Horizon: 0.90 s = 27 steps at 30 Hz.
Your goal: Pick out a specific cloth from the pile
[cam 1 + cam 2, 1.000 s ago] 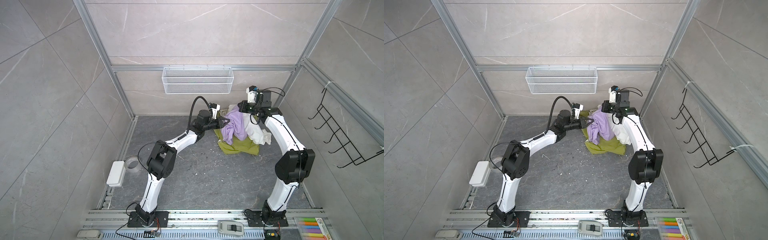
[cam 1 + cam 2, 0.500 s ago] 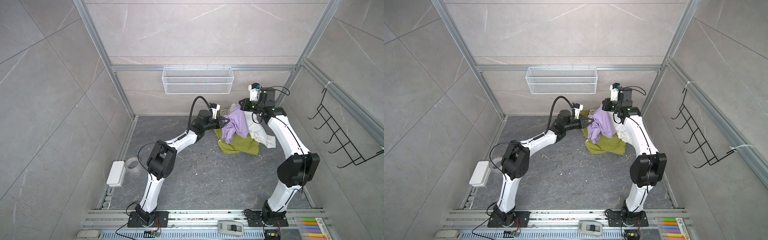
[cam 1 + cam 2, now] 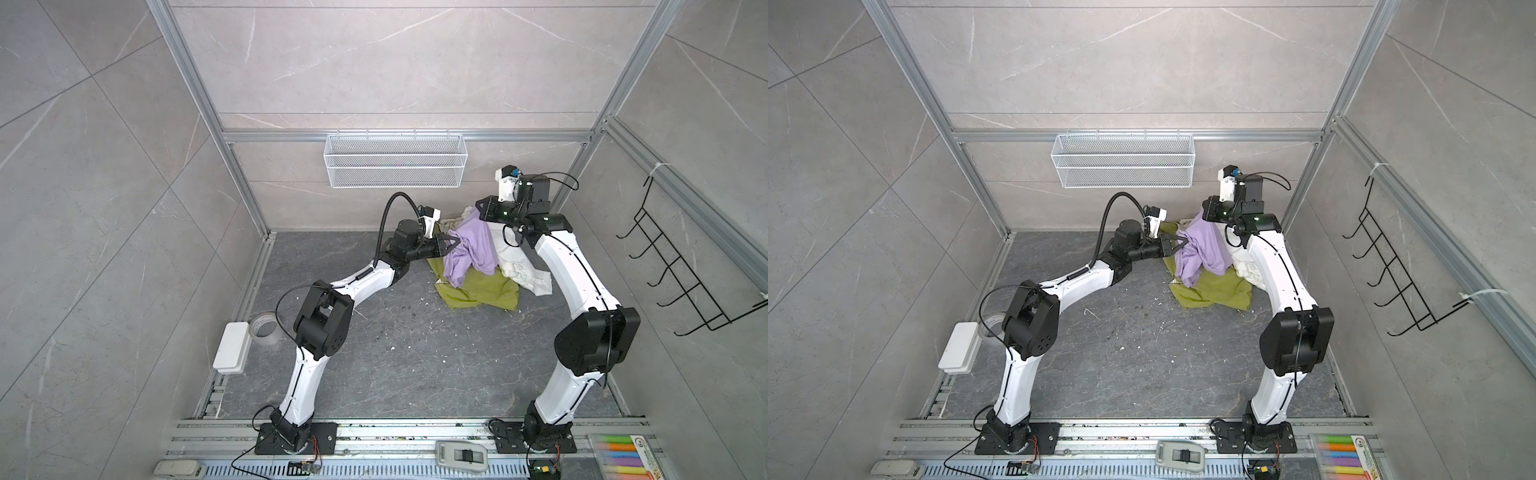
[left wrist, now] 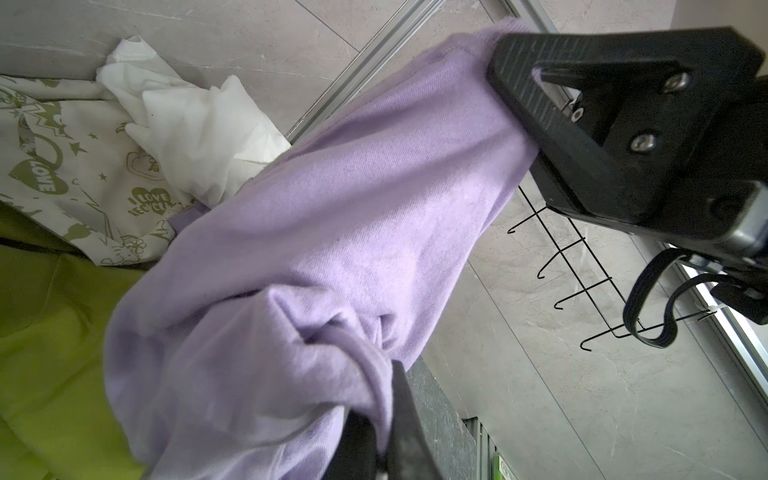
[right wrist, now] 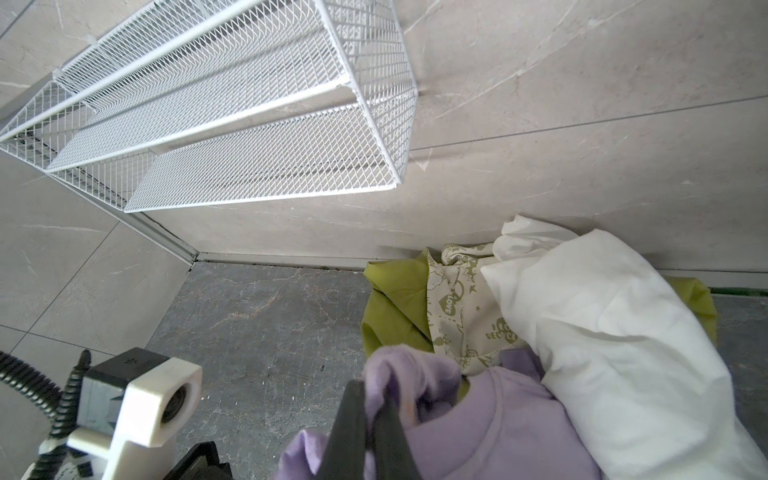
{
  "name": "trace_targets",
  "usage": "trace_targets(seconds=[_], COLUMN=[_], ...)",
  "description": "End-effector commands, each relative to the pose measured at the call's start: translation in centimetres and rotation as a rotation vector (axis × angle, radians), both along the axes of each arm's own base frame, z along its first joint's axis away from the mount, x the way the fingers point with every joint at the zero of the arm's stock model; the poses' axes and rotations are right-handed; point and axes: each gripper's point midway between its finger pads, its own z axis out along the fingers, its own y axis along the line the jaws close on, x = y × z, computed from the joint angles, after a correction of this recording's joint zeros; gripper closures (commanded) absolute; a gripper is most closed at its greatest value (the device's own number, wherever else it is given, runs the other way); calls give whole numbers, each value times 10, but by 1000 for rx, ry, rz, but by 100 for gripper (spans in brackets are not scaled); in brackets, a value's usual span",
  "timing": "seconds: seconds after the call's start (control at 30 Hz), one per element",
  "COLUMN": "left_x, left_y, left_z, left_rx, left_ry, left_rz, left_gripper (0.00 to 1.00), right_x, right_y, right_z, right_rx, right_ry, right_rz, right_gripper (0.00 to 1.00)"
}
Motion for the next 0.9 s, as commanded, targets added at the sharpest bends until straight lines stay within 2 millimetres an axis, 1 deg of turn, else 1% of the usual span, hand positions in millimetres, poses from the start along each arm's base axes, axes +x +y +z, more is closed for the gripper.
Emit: trace_targets(seconds=[0.0,0.3,0.4,0.77,0.87], left_x=[-8,-6,-6,-6,-6], left_y=[4,3,2,1,1], left_z=[66,63,62,75,79], left_rx=[-84,-80,-81,-98,-102], left_ry=[-140,-139,-139,-161,-168], left_rz=[0,1,2,-4,-3], left_gripper=[100,100,100,100,100], right_x=[-16,-20,-22,-28,-31], right_y=[5,7,8,13,13], right_z=[66,68,73,82,88], right_rx=[33,41,45,56,58], right_ry=[-151,-152,-160,-179,-191], right_rz=[16,23,24,37,37], right_gripper=[100,100,100,100,100])
